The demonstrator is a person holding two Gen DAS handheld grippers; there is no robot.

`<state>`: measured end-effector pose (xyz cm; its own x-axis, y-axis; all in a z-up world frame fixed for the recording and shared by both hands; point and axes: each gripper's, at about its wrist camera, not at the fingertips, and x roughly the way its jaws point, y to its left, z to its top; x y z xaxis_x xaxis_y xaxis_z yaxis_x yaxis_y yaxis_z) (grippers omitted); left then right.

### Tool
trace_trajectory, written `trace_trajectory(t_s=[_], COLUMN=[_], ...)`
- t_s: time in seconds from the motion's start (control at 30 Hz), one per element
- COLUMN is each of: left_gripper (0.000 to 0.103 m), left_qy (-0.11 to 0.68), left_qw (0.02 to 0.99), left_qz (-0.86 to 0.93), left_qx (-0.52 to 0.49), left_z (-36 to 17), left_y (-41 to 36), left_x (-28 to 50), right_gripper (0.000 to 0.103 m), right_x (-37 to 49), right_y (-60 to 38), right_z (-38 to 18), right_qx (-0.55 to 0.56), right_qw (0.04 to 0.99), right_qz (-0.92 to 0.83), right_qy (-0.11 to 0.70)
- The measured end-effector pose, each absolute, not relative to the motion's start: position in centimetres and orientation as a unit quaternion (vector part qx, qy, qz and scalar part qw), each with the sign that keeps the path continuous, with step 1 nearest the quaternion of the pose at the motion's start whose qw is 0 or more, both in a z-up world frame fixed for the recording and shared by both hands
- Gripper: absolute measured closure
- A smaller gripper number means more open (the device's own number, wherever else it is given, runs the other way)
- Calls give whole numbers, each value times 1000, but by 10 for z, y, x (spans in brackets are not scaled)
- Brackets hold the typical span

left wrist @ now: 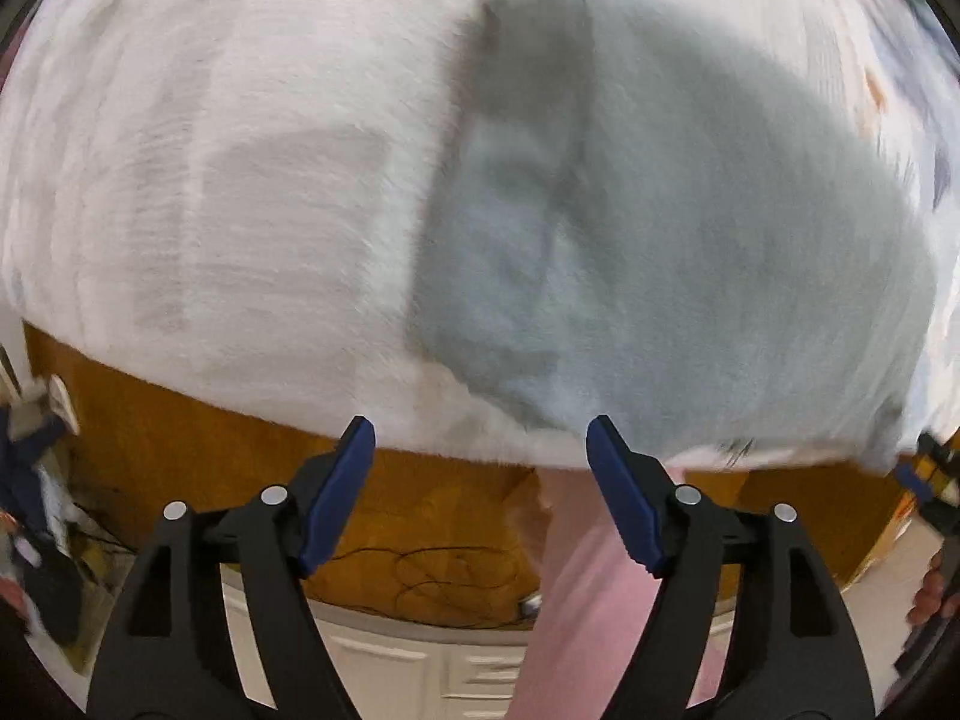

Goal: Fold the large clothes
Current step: 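Flip the hoodie bundle over with both tools and open them, then grasp the grey hoodie bundle edge with both tools and lift it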

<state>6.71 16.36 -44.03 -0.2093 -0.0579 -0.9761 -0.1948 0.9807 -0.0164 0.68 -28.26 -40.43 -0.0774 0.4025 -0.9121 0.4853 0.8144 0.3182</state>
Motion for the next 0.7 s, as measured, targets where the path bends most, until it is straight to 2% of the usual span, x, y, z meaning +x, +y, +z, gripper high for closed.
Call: trace_trajectory(t_s=[0.07,0.13,0.27,0.53,0.7], left_gripper=[28,22,18,14,14], left_qy=[761,748,727,725,745], left_qw=[635,645,647,615,573], left_qz=[59,53,25,63,93], left_qx=[-115,-147,-231,-304,-328], left_z=[-432,-427,-435,-496,-528], left_y=[173,181,195,224,220], left_x=[91,109,155,202,191], right_gripper=[23,19,18,18,18], right_x=[20,37,85,144,144], right_y=[-296,-308,-327,-319,-310], right_z=[-394,-392,-410,-470,-494], right_qx=[302,300,321,344,358], right_qw=[624,636,641,595,563], right_qz=[-36,-49,-55,-74,-100], right_qy=[720,709,695,722,738])
